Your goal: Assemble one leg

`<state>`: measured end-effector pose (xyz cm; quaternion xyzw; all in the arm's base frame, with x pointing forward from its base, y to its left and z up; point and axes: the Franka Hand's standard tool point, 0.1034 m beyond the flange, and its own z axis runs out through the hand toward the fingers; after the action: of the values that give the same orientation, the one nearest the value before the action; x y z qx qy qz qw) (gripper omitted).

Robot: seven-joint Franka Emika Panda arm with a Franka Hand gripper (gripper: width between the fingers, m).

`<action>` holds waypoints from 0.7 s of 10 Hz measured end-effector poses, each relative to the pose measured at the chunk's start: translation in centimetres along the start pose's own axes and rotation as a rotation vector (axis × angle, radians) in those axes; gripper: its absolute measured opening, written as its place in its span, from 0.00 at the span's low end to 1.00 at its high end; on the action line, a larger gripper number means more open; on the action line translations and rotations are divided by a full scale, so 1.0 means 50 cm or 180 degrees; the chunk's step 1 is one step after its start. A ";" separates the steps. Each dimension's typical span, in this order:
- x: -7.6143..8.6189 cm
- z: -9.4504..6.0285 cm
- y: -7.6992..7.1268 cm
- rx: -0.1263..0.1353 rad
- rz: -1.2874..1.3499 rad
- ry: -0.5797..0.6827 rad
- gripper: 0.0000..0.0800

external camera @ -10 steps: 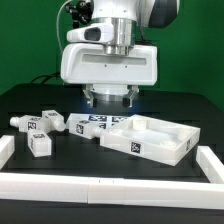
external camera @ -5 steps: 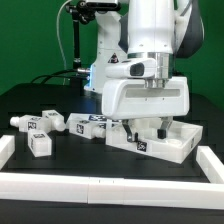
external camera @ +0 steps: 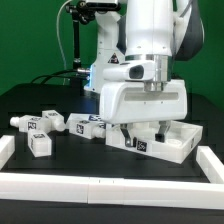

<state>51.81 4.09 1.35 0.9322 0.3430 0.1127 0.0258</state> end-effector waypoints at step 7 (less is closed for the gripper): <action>-0.003 0.008 0.013 -0.0004 -0.0037 -0.0001 0.13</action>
Offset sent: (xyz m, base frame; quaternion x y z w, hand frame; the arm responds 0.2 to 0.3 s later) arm 0.0000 0.0000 0.0000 0.0000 0.0000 0.0000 1.0000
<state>52.20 3.50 1.01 0.9302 0.3483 0.1127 0.0271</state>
